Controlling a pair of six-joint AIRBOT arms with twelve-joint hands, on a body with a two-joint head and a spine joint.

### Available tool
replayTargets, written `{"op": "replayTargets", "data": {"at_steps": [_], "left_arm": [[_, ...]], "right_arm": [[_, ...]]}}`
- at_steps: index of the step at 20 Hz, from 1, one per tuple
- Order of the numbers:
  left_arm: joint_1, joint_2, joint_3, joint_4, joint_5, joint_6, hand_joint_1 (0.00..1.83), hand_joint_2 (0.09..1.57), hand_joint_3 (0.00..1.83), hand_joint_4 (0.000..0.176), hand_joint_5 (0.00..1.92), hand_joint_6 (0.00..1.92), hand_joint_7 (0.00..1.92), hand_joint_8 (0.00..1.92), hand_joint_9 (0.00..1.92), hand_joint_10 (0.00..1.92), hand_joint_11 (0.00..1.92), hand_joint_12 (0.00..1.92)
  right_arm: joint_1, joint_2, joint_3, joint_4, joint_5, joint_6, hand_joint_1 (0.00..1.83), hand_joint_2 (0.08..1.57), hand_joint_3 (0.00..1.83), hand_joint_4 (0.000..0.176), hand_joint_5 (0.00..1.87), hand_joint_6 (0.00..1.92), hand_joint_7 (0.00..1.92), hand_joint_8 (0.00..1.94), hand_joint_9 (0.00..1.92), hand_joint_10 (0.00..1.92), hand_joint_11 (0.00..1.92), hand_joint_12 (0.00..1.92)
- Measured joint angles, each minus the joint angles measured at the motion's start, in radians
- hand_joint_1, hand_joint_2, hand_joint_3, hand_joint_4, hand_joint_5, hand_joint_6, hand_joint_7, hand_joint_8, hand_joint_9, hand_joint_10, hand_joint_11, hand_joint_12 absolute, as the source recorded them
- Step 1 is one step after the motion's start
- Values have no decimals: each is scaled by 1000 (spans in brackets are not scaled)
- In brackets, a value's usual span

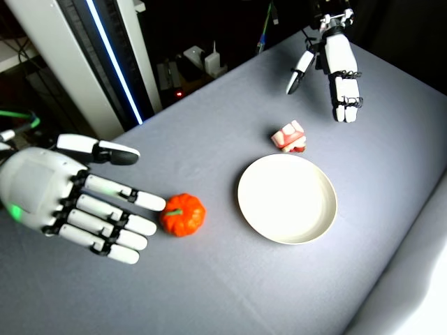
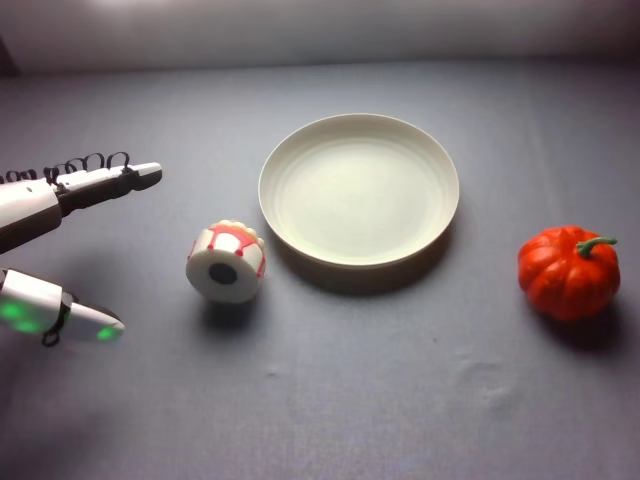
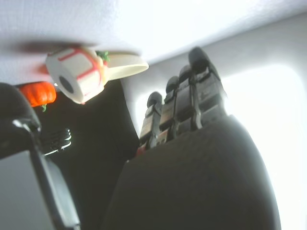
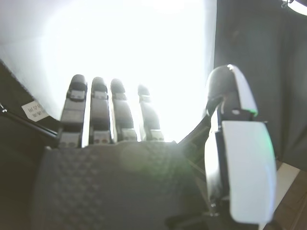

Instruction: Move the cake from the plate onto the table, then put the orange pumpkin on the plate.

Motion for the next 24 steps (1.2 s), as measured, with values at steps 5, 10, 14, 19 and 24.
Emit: {"op": "replayTargets", "data": {"at_steps": [5, 10, 14, 19, 24], "left_arm": [[7, 51, -46, -66, -103, 0, 899, 839, 2, 70, 0, 0, 0, 0, 0, 0, 0, 351], [7, 99, -86, -144, -228, 1, 962, 778, 6, 145, 0, 0, 0, 0, 0, 0, 0, 308], [37, 154, -132, -193, -378, 0, 887, 795, 5, 148, 0, 0, 0, 0, 9, 3, 0, 638], [130, 241, -189, -295, -526, 1, 952, 809, 4, 122, 0, 0, 0, 0, 15, 6, 0, 570], [152, 229, -194, -293, -518, 1, 962, 822, 0, 96, 0, 0, 0, 0, 16, 1, 0, 506]], "right_arm": [[-7, 0, -5, 1, 0, 0, 483, 1124, 0, 99, 0, 0, 0, 0, 0, 0, 12, 5], [3, 0, 16, -42, -76, 0, 449, 1085, 0, 62, 16, 6, 0, 0, 0, 0, 36, 28], [16, 0, 27, -74, -124, 0, 495, 1050, 0, 92, 37, 9, 0, 0, 0, 0, 42, 36], [57, 0, 53, -99, -184, 1, 521, 1027, 0, 132, 54, 7, 13, 3, 14, 5, 73, 63], [170, -38, 146, -161, -343, -2, 621, 1000, 0, 145, 39, 7, 0, 0, 1, 0, 61, 75]]}}
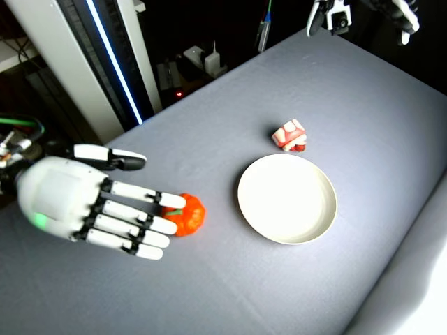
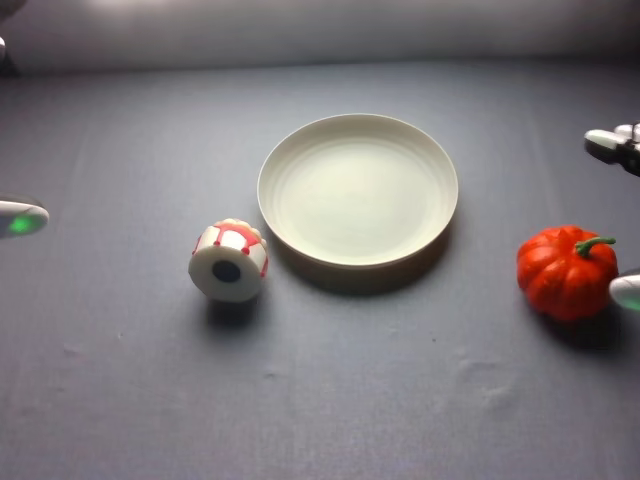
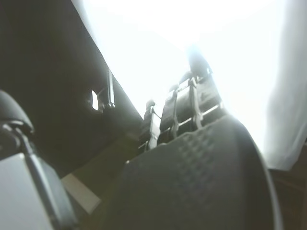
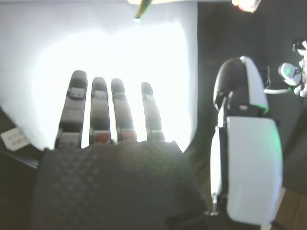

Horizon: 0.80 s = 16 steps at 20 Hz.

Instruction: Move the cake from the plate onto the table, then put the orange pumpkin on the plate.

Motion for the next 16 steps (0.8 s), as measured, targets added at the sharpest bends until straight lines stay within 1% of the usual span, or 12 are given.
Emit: {"op": "replayTargets", "data": {"at_steps": [1, 2, 3, 5, 6, 7, 9, 11, 12, 13, 14, 16], "left_arm": [[1, -3, 0, -3, -3, 0, 958, 823, 1, 71, 0, 0, 0, 0, 16, 1, 0, 471], [10, -4, 0, -3, -8, 0, 948, 823, 1, 63, 0, 0, 0, 0, 14, 0, 0, 461], [15, -4, 0, -1, -10, 0, 928, 818, 0, 73, 0, 0, 0, 0, 11, 0, 0, 463], [26, -6, 0, -8, -9, 0, 905, 822, 0, 144, 0, 0, 0, 0, 9, 2, 0, 514], [27, -11, 4, -13, -12, 0, 917, 832, 3, 122, 0, 0, 0, 0, 21, 5, 0, 490], [27, -16, 6, -13, -12, 0, 899, 827, 0, 135, 0, 0, 0, 0, 20, 3, 0, 541], [27, -18, 6, 3, -10, 0, 891, 824, 0, 137, 0, 0, 0, 0, 21, 2, 0, 529], [27, -18, 6, 2, -10, 0, 902, 832, 2, 105, 0, 0, 0, 0, 31, 4, 0, 370], [27, -18, 6, -5, -8, 0, 885, 834, 2, 136, 0, 0, 0, 0, 25, 1, 0, 391], [27, -18, 6, -4, -6, 0, 882, 827, 0, 148, 0, 0, 0, 0, 6, 0, 0, 434], [27, -19, 6, 2, -6, 0, 894, 832, 1, 129, 0, 0, 0, 0, 26, 7, 0, 417], [27, -19, 6, 8, -4, 0, 899, 839, 4, 138, 6, 2, 7, 3, 39, 11, 0, 414]], "right_arm": [[32, -27, 38, -19, -47, -2, 637, 987, 0, 98, 52, 5, 12, 1, 29, 6, 11, 230], [48, -48, 59, -23, -79, -2, 683, 997, 0, 78, 55, 2, 2, 0, 22, 1, 1, 296], [57, -68, 76, -27, -114, -2, 711, 1012, 3, 70, 60, 2, 10, 2, 44, 7, 0, 410], [57, -101, 99, -43, -183, -2, 700, 1032, 5, 39, 61, 3, 24, 2, 70, 10, 0, 651], [57, -113, 106, -46, -208, 1, 646, 1012, 0, 32, 53, 0, 22, 1, 77, 9, 0, 704], [64, -122, 112, -46, -224, 6, 644, 990, 0, 0, 40, 1, 2, 0, 54, 9, 0, 631], [69, -134, 132, -50, -232, 13, 681, 1009, 3, 0, 45, 2, 20, 4, 71, 12, 0, 646], [71, -143, 150, -46, -258, 13, 694, 1003, 0, 0, 60, 6, 36, 8, 77, 12, 0, 651], [80, -148, 155, -49, -279, 13, 698, 1010, 1, 0, 62, 4, 23, 2, 70, 7, 0, 678], [86, -150, 155, -54, -288, 13, 699, 1022, 4, 0, 79, 6, 36, 4, 77, 7, 0, 717], [96, -151, 155, -68, -292, 14, 695, 1037, 6, 0, 121, 14, 92, 15, 131, 22, 0, 772], [120, -160, 166, -84, -297, 14, 666, 1041, 2, 0, 174, 10, 196, 16, 211, 25, 0, 838]]}}
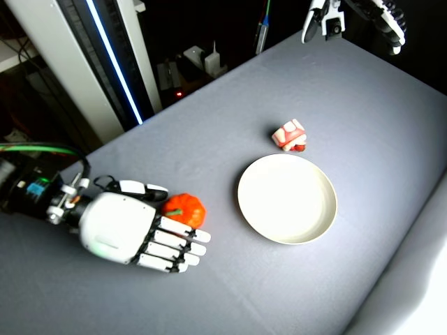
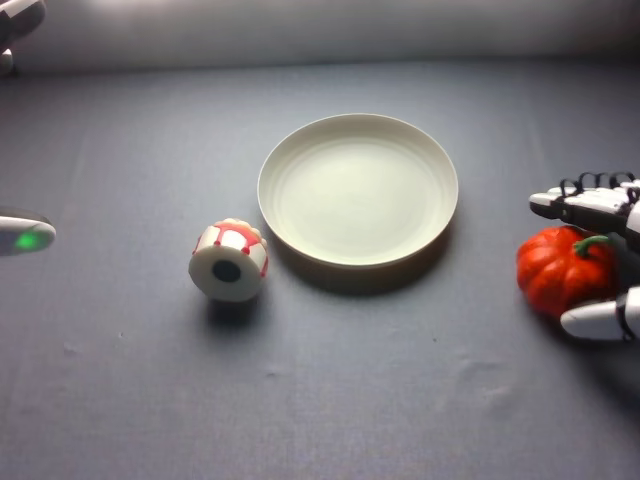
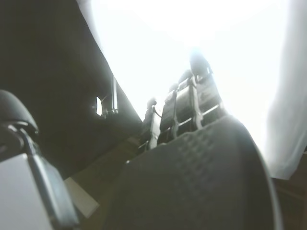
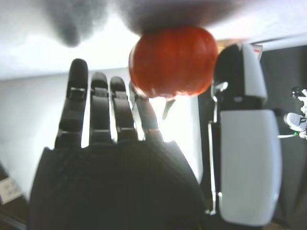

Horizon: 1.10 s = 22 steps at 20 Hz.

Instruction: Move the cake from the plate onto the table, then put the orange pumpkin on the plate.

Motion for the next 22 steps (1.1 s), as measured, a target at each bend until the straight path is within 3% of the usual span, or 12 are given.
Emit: {"op": "replayTargets", "data": {"at_steps": [1, 4, 6, 10, 11, 13, 14, 15, 16, 17, 18, 22], "left_arm": [[0, 0, 0, 0, 0, 0, 887, 841, 3, 146, 3, 1, 1, 0, 31, 6, 0, 429], [0, -1, 0, -2, 0, 0, 908, 846, 2, 127, 0, 0, 0, 0, 37, 3, 0, 405], [0, -9, 2, 3, 3, 0, 874, 831, 0, 138, 0, 0, 0, 0, 38, 2, 0, 464], [0, -12, 2, 9, 10, 0, 869, 818, 0, 157, 0, 0, 0, 0, 23, 0, 0, 481], [0, -12, 2, 10, 9, 0, 884, 840, 6, 164, 0, 0, 0, 0, 12, 0, 0, 469], [0, -12, 2, 11, 11, 0, 882, 859, 9, 175, 0, 0, 0, 0, 0, 0, 0, 448], [0, -12, 3, 12, 11, 0, 879, 857, 5, 169, 0, 0, 0, 0, 8, 2, 0, 435], [0, -12, 3, 12, 11, 0, 877, 877, 12, 163, 0, 0, 0, 0, 0, 0, 0, 424], [0, -13, 3, 12, 11, 0, 890, 891, 15, 143, 0, 0, 0, 0, 12, 4, 0, 427], [0, -13, 3, 13, 10, 0, 898, 903, 19, 133, 0, 0, 0, 0, 18, 6, 2, 430], [0, -13, 3, 13, 11, 0, 898, 906, 19, 134, 0, 0, 0, 0, 15, 5, 0, 428], [0, -19, 5, 15, 10, 0, 901, 922, 2, 147, 0, 0, 0, 0, 47, 3, 9, 560]], "right_arm": [[6, -3, 5, -10, -7, 0, 666, 1037, 0, 0, 188, 8, 215, 11, 218, 18, 0, 889], [10, -15, 10, -15, -18, 0, 716, 1027, 0, 0, 210, 4, 227, 2, 190, 6, 0, 787], [17, -22, 21, -24, -24, 2, 765, 1036, 1, 0, 221, 4, 216, 0, 202, 9, 0, 729], [24, -38, 37, -33, -25, 15, 797, 1044, 1, 17, 259, 6, 265, 7, 287, 25, 0, 1007], [24, -42, 41, -33, -25, 23, 823, 1044, 0, 0, 300, 8, 341, 14, 371, 44, 0, 1191], [24, -48, 51, -37, -24, 27, 880, 1079, 5, 0, 418, 28, 551, 54, 587, 127, 123, 1359], [24, -51, 56, -36, -24, 26, 949, 1109, 0, 0, 574, 119, 689, 149, 618, 472, 279, 1415], [32, -53, 58, -41, -25, 25, 1050, 1199, 8, 0, 727, 1192, 627, 1387, 634, 1691, 642, 1863], [36, -55, 58, -48, -26, 24, 1077, 1200, 1, 0, 790, 1292, 829, 1747, 934, 1875, 995, 1909], [39, -59, 58, -48, -23, 23, 1172, 1143, 0, 0, 844, 1763, 1039, 1902, 1170, 1912, 1250, 1919], [39, -59, 59, -50, -18, 22, 1244, 1135, 0, 0, 934, 1889, 1143, 1933, 1267, 1919, 1349, 1921], [39, -60, 59, -44, -27, 28, 1319, 1181, 9, 0, 1014, 1921, 1151, 1941, 1235, 1921, 1319, 1921]]}}
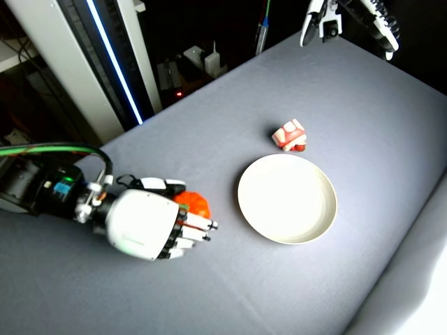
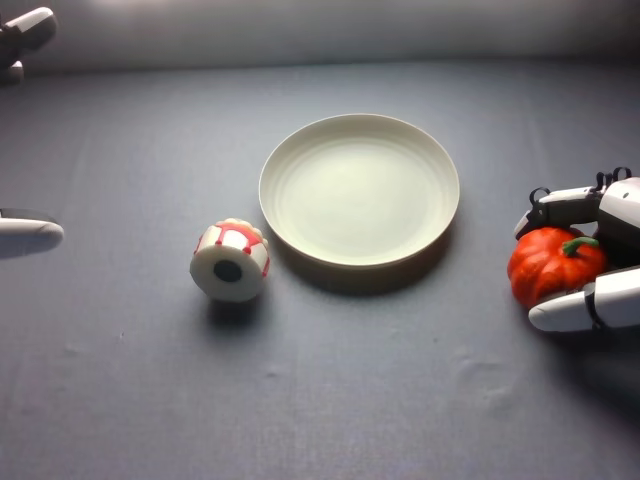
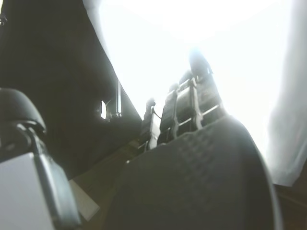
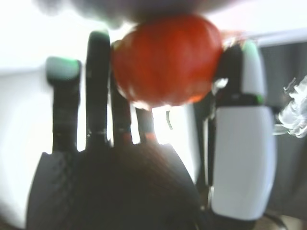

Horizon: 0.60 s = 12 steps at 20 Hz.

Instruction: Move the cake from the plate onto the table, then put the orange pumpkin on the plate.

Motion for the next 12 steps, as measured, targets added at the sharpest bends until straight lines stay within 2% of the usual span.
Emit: {"op": "replayTargets", "data": {"at_steps": [2, 4, 6, 8, 10, 12], "left_arm": [[0, 0, 0, 4, 4, 0, 898, 925, 4, 141, 0, 0, 0, 0, 44, 1, 25, 565], [0, 0, 0, -2, 5, 0, 929, 927, 4, 144, 0, 0, 0, 0, 42, 0, 14, 553], [0, 0, 0, 3, 4, 0, 914, 917, 0, 130, 0, 0, 0, 0, 51, 4, 29, 558], [0, -7, 6, 3, 6, 0, 900, 926, 2, 111, 0, 0, 0, 0, 61, 2, 29, 626], [0, -7, 6, 5, 6, 0, 911, 922, 0, 108, 0, 0, 0, 0, 62, 0, 5, 670], [0, -7, 6, 4, 6, 0, 909, 918, 0, 116, 0, 0, 0, 0, 57, 1, 0, 713]], "right_arm": [[0, 0, 0, -2, 2, 0, 1372, 1168, 1, 0, 1015, 1921, 1160, 1941, 1255, 1921, 1351, 1921], [19, 3, -6, -32, -13, 1, 1360, 1169, 1, 0, 975, 1921, 1137, 1941, 1244, 1921, 1350, 1921], [45, 15, -20, -79, -31, 3, 1320, 1166, 0, 0, 971, 1921, 1147, 1941, 1271, 1921, 1381, 1921], [70, 26, -34, -130, -55, 14, 1355, 1153, 0, 0, 970, 1921, 1156, 1941, 1276, 1921, 1380, 1921], [101, 44, -44, -158, -62, 19, 1294, 1165, 1, 0, 934, 1921, 1149, 1941, 1272, 1921, 1372, 1921], [148, 69, -50, -185, -51, 20, 1310, 1156, 0, 0, 918, 1921, 1154, 1941, 1283, 1921, 1393, 1921]]}}
